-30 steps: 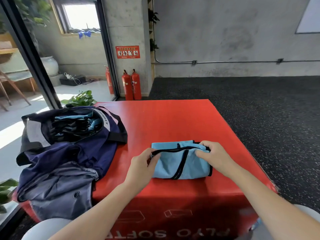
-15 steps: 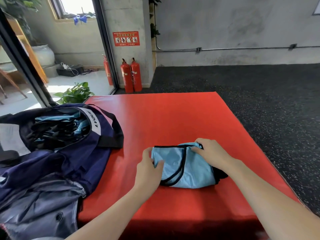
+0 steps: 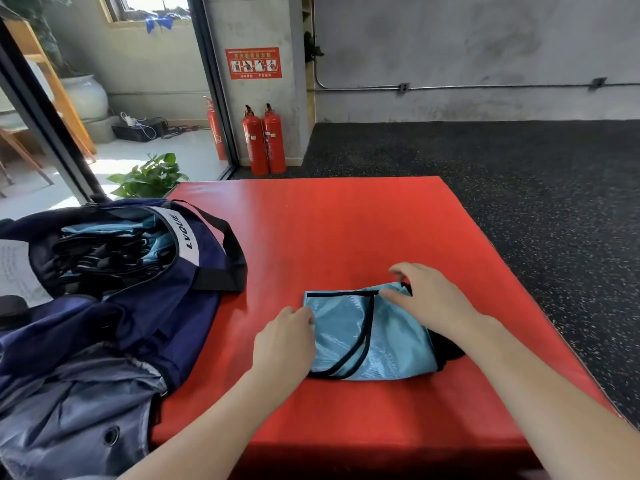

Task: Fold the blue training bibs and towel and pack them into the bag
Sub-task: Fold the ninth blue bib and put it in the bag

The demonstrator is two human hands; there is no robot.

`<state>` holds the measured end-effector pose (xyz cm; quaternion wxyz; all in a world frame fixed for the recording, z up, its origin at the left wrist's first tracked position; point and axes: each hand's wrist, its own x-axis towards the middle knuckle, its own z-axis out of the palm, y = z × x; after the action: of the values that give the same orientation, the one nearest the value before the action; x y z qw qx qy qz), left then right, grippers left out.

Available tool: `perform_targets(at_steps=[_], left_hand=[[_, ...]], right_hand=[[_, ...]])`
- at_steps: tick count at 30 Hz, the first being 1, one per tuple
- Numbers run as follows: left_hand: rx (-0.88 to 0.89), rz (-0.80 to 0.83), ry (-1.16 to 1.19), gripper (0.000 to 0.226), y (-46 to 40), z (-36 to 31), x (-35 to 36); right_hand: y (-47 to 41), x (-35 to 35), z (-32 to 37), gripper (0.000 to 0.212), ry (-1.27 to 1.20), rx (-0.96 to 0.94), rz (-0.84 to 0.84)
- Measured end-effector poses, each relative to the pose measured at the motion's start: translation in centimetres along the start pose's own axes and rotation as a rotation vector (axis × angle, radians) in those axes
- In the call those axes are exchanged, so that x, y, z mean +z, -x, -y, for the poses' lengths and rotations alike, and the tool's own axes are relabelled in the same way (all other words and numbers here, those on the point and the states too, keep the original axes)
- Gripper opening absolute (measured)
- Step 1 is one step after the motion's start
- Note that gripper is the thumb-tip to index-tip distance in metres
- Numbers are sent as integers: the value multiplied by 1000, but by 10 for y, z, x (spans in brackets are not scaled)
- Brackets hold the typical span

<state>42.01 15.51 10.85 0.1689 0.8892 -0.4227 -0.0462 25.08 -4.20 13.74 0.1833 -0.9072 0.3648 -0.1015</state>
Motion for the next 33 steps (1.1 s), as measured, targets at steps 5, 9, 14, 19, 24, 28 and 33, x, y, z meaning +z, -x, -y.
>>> perform_targets(at_steps=[5, 9, 14, 19, 24, 28, 33], left_hand=[[231, -66, 98, 26, -25, 4, -6], [459, 81, 105, 25, -48, 3, 0], [428, 159, 102, 31, -56, 10, 7], [413, 155, 45, 25, -46, 8, 1], [516, 284, 74, 31, -19, -3, -8], [557, 165, 104, 29, -10, 2, -1], [665, 179, 155, 17, -10, 9, 3]], right_hand=[[27, -4, 17, 20, -34, -158, -285], [52, 19, 37, 25, -203, -46, -17], [59, 38, 26, 36, -8, 12, 75], [44, 30, 7, 35, 215, 17, -36], [33, 27, -13, 54, 87, -40, -1], [39, 27, -10, 51, -43, -186, -8], [54, 38, -2, 37, -67, -387, 91]])
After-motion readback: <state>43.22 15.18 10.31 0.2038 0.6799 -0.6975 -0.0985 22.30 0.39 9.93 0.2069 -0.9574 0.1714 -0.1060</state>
